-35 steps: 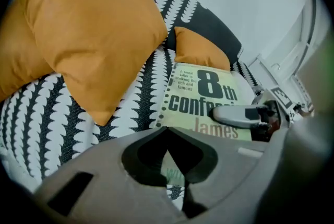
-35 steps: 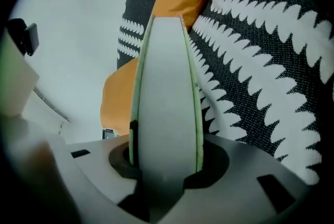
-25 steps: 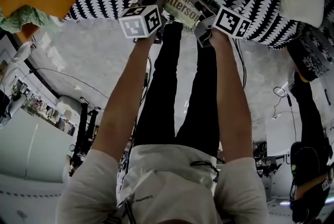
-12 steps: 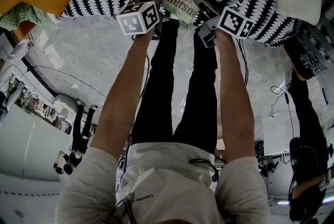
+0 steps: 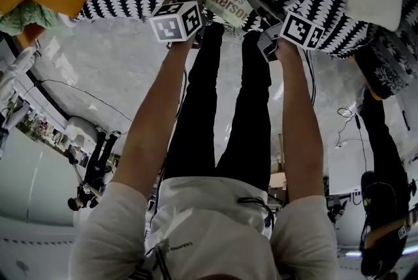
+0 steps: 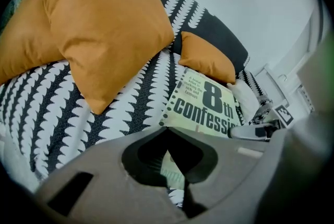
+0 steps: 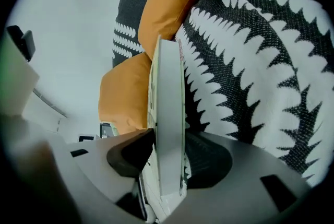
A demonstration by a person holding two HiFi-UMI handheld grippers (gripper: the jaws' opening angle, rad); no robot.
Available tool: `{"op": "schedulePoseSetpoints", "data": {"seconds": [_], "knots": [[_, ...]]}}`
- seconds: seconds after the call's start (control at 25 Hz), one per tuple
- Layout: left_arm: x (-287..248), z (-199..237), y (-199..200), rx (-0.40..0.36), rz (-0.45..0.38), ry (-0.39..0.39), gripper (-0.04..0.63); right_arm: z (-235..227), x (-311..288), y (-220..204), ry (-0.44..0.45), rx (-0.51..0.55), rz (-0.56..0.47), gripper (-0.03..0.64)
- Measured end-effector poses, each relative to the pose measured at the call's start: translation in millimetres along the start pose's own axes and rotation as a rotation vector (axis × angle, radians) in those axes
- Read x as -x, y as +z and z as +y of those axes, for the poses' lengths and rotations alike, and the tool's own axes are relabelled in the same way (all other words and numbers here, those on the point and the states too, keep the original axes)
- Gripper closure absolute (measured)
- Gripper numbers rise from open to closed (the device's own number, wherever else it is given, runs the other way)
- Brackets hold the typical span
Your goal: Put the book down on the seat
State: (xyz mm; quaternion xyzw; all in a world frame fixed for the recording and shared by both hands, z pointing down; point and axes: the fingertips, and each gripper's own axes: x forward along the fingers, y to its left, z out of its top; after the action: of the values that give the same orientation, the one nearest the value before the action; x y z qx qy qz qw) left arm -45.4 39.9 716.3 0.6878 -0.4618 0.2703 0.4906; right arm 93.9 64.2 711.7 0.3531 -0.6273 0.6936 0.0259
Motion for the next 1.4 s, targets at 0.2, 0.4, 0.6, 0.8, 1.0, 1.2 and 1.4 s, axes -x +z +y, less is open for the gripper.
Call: {"op": "schedulePoseSetpoints", "data": {"seconds": [0.2,0.4,0.6,0.8,1.0,1.2,1.4], "knots": [[-2,-3,-5,0.015,0.006,-0.014,0.588,-32,27,12,-0.117,-0.025,-0.092,0.487],[-3,-4,-8,-0.037,0.010,-0.001,0.588,-40,50,14,-0.149,-0.015,-0.113,0.508],[16,-22,-18,-0.117,0.132,-0.028,0.588,-31,67,1,-0.222,0.036,-0.101,0.512],[56,-50,-15,-0.173,0.157,-0.071,0.588,5,80,-10,-0.271,0.077,-0.084,0.512],[104,-83,6,-0.226,0.112,-0.112,0.588,64,96,-6,-0.289,0.133,-0.115,0.512],[157,-109,14,-0.270,0.063,-0.137,0.588,123,118,-18,-0.276,0.190,-0.151,0.512],[206,-125,26,-0.347,0.011,-0.142,0.588,180,136,-31,-0.284,0.291,-0.165,0.512]]}}
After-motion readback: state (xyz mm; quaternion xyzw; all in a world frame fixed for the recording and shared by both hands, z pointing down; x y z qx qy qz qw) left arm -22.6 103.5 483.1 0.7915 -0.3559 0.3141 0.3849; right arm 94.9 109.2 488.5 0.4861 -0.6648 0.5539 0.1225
